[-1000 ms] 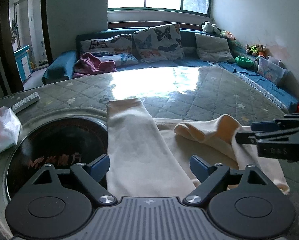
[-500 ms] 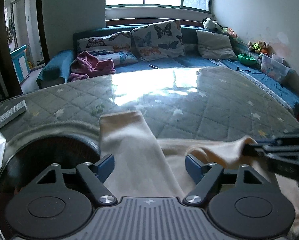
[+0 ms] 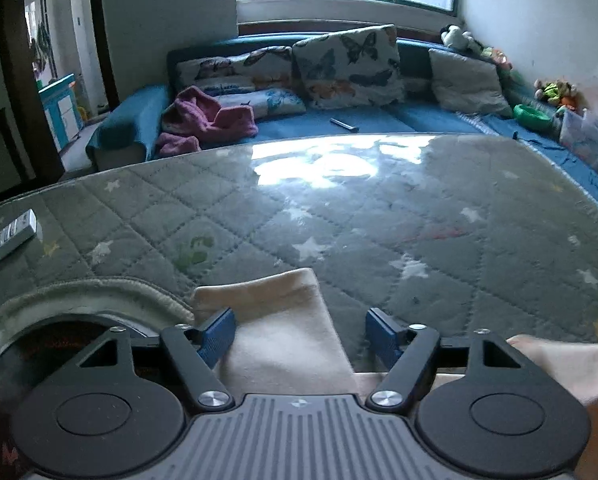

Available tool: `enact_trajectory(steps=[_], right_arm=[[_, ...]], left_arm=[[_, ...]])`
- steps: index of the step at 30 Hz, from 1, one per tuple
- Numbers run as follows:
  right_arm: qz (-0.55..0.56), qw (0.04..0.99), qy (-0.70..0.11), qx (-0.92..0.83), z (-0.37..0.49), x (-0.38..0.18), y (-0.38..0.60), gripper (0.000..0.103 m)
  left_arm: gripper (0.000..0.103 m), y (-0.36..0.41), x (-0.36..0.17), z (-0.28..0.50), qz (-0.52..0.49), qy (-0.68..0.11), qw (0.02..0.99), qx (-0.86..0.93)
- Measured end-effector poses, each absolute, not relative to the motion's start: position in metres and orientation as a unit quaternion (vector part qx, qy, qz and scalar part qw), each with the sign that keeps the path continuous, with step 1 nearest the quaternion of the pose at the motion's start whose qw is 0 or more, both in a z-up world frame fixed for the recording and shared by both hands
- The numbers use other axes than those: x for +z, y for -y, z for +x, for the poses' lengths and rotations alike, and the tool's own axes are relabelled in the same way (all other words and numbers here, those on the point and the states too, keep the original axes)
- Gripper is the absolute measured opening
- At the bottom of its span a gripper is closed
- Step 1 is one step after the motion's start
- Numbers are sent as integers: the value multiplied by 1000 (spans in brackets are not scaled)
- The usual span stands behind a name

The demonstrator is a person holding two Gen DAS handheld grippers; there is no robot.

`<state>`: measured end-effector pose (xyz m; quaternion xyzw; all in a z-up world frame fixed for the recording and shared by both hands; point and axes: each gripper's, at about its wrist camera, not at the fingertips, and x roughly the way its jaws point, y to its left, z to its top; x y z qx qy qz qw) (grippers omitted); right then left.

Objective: Fold clothes

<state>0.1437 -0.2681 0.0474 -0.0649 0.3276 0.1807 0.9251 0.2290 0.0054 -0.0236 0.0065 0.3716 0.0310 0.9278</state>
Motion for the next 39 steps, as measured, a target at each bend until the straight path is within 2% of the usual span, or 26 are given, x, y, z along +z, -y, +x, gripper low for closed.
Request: enact_trajectory(steps=[2, 4, 5, 6, 7, 9, 17, 27, 35, 39], right_arm=[[-60, 928, -323, 173, 139, 51, 277, 3], [-55, 932, -319, 164, 135, 55, 286, 3], [-53, 934, -316, 158, 132, 57, 291, 3], [-51, 936, -313, 151, 129, 58, 296, 3], [-50, 938, -311, 144, 125, 59, 300, 3], [-42, 940, -310, 132, 118, 61, 311, 3], [-10, 948, -307, 80, 85, 63, 351, 3], [17, 957, -290, 25, 38, 67, 389, 3], [27, 965, -262, -10, -4, 78, 415, 3], [33, 965, -261, -22, -21, 78, 426, 3]], left_arm=[[67, -6, -24, 229, 11, -370, 929, 29], [47, -6, -23, 230, 19, -365, 931, 26], [43, -8, -23, 230, 19, -363, 931, 27], [33, -10, -23, 229, 16, -363, 931, 28], [16, -12, -22, 228, 13, -362, 932, 29], [7, -16, -22, 227, 8, -361, 932, 32], [6, -65, 7, 175, -71, -323, 942, 54], [6, -139, 55, 53, -120, -259, 952, 112], [6, -184, 68, -54, -144, -239, 946, 164], [6, -193, 55, -88, -149, -258, 937, 183]])
